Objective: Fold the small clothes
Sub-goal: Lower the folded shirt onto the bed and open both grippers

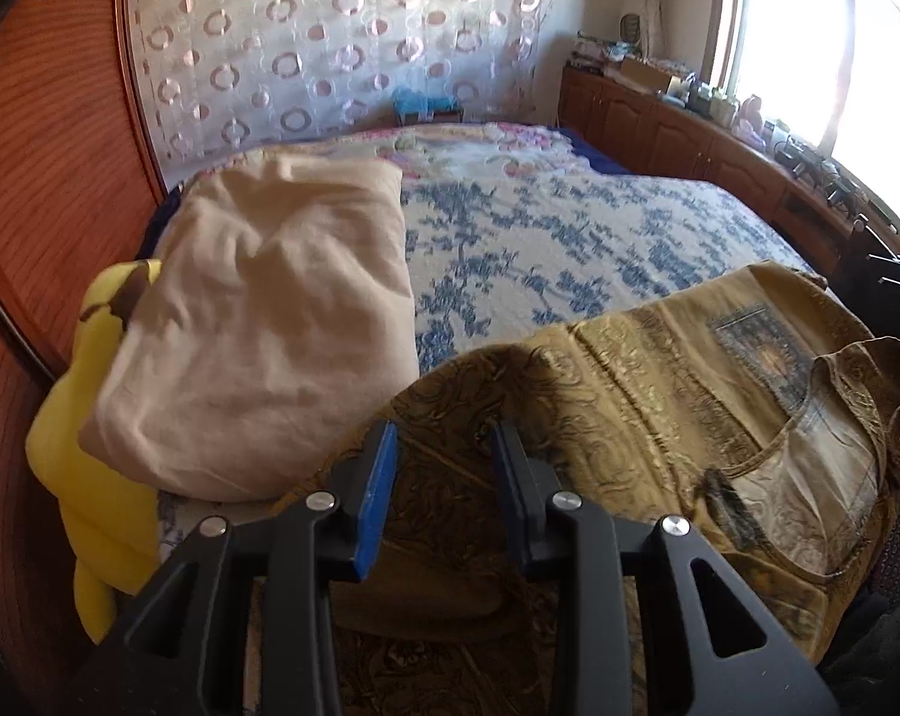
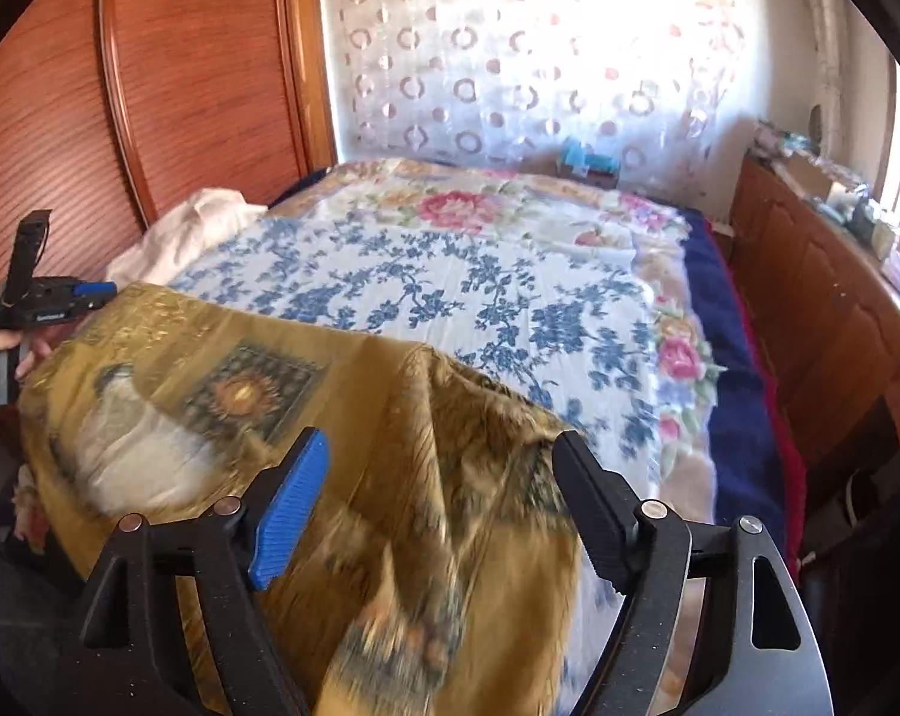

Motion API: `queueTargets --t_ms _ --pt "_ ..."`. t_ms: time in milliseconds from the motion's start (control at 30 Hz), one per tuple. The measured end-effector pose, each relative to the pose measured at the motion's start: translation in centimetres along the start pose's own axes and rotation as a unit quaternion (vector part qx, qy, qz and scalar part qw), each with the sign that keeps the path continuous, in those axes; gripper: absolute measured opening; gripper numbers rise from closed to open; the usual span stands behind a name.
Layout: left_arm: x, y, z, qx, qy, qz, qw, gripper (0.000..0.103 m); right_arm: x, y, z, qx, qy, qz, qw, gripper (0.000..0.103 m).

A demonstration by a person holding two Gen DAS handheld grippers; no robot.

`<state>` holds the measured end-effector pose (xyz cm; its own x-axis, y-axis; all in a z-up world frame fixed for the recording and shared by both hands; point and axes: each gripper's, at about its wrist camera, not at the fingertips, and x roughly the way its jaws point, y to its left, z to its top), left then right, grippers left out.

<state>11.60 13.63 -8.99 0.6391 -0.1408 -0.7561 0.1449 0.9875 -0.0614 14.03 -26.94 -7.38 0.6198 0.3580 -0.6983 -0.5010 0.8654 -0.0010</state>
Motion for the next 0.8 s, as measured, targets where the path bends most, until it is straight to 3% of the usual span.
queueTargets --t_ms 133,367,600,800 --pt "1.9 0.2 -0.7 0.006 0.026 0.004 0.9996 0.031 3.8 -0.8 1.1 -0.006 0.023 -0.01 1.0 0.079" --pt "1.7 -0.7 -1.6 0.048 -0.001 0.025 0.9985 0.032 8.3 -3.9 1.9 0.012 0.055 -0.034 0.998 0.079" --pt "1.8 -0.4 -1.5 0.047 -0.002 0.025 0.9986 0.033 10.0 -4.5 0.4 0.029 0.083 0.002 0.996 0.08" --pt "1.7 -0.4 -1.3 0.048 0.009 0.026 0.9985 0.033 9.9 -3.4 -0.4 0.007 0.073 -0.019 0.997 0.081"
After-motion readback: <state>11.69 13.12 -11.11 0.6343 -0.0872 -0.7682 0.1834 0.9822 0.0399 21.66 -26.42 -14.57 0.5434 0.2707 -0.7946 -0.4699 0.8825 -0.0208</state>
